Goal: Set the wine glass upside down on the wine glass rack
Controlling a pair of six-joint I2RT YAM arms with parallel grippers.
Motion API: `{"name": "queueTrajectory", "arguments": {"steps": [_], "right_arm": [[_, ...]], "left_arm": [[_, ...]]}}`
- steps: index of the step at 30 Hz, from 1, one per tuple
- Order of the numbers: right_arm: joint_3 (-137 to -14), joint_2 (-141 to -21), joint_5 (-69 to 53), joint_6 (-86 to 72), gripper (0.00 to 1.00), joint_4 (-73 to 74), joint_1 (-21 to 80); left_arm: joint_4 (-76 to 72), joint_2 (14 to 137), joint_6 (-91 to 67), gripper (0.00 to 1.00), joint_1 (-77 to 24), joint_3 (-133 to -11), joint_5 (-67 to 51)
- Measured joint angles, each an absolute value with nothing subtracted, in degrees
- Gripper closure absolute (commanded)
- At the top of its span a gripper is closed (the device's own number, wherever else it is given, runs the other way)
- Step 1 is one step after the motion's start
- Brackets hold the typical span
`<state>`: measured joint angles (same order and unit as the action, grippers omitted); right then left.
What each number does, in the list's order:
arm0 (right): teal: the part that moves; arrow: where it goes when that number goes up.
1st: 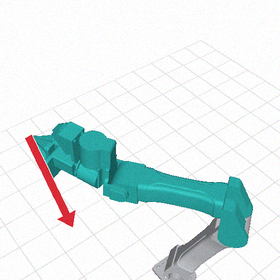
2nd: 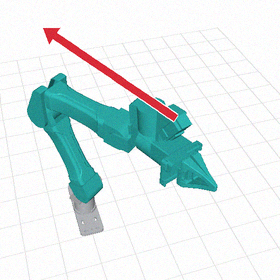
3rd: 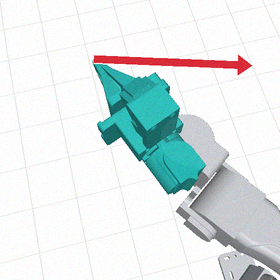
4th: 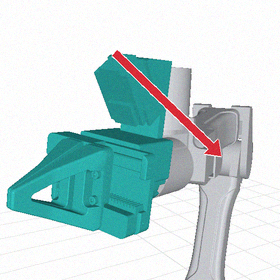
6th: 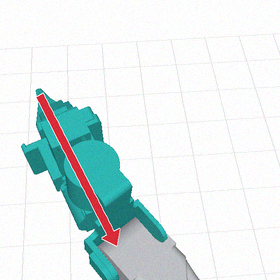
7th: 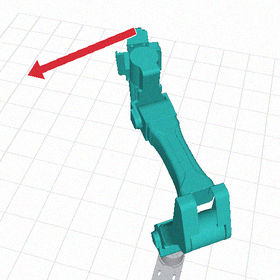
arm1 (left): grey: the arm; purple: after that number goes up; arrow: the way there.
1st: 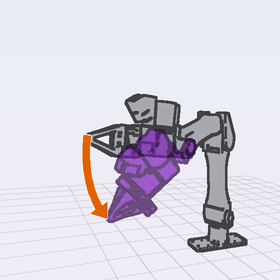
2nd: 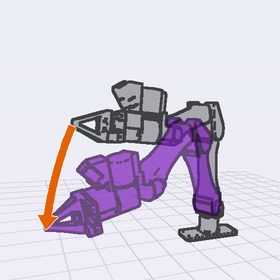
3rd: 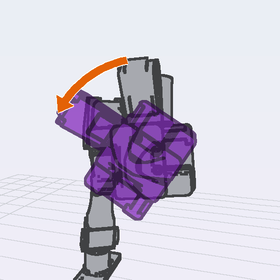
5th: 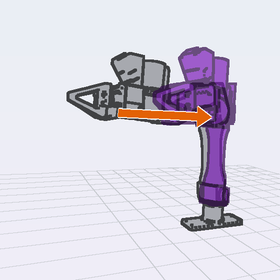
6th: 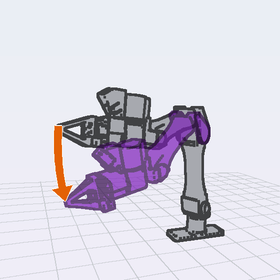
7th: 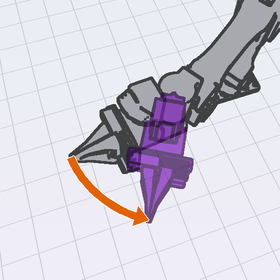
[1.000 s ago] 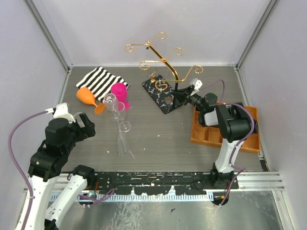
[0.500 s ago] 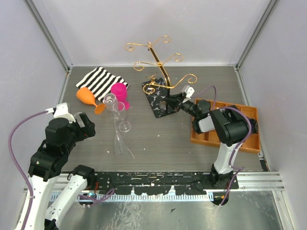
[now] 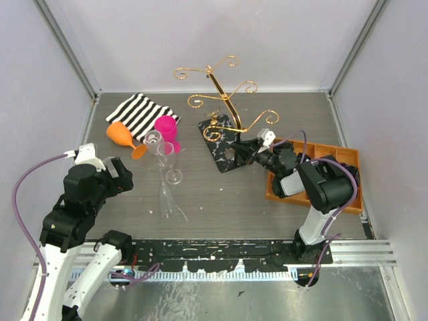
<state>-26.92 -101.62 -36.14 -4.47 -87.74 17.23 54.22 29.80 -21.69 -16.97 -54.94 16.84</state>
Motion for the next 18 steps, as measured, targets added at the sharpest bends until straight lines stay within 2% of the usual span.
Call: {"name": "queueTrajectory", "arguments": {"steps": [1,3,4,6,9,18], "right_arm": [[-26.46,-101.06,-35.79,-4.38,0.65,-87.46,17.30],[-25.50,-99.74,-34.74,-4.40,0.53,-86.43,17.47],[-24.99,-99.18,-34.54,-4.43,0.42,-85.78,17.50],[-23.62,-97.91,-33.52,-4.25,0.32,-84.05,17.52],[-22.13,-96.29,-32.14,-4.16,0.26,-82.41,17.52],[-16.69,-86.91,-24.62,-6.59,0.23,-78.26,17.52]], "left_arm": [[54.22,29.80,-21.69,0.02,-16.97,-54.94,16.82],[54.22,29.80,-21.67,0.02,-16.97,-54.94,16.84],[54.22,29.80,-21.67,0.02,-16.97,-54.94,16.84],[54.22,29.89,-21.67,0.02,-16.97,-54.94,16.84],[54.22,30.17,-21.67,0.02,-16.97,-54.94,16.82],[54.24,31.40,-22.72,0.02,-16.97,-54.96,18.00]]}}
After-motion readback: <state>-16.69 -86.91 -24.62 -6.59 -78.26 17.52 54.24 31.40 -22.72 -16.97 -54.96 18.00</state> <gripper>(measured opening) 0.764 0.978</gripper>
